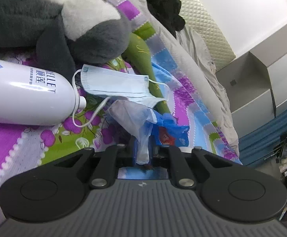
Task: Organize soft objects
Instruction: 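Grasp the panda plush with the right gripper while the left grasps the blue plastic bag, then lift the panda plush with the right gripper while the left lifts the blue bag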
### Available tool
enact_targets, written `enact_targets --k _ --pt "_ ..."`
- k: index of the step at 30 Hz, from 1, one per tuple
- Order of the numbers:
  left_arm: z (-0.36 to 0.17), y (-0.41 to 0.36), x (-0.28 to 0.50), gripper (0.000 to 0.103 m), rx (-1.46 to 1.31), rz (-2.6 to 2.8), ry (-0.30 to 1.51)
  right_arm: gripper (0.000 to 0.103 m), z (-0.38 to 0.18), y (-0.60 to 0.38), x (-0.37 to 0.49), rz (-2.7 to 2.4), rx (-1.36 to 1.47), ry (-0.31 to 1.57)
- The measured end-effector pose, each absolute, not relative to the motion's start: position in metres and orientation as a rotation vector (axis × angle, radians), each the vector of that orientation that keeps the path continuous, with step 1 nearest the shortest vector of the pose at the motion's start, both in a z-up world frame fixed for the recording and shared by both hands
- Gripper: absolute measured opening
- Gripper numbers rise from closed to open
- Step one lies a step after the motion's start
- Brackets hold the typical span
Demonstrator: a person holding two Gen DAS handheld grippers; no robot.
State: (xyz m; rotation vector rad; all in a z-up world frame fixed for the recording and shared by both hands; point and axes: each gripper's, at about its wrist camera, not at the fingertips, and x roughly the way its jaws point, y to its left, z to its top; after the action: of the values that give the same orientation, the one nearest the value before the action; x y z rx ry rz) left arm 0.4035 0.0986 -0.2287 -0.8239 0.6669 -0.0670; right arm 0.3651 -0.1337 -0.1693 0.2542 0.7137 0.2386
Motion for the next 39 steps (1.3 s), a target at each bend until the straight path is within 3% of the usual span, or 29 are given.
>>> enact_targets --k 19,36,39 --pt "-0.171 0.073 0.267 0.011 -0.672 -0.024 0.639 0.045 -0.137 -0.152 0.244 0.26 0.147 0.706" --pt "-0.188 0.072 0.143 0.012 -0.618 0.009 0.752 0.046 -0.167 -0.15 0.152 0.299 -0.165 0.756" --pt "-0.192 0.072 0.132 0.018 -0.606 0.004 0.778 0.049 -0.176 -0.156 0.144 0.305 -0.147 0.781"
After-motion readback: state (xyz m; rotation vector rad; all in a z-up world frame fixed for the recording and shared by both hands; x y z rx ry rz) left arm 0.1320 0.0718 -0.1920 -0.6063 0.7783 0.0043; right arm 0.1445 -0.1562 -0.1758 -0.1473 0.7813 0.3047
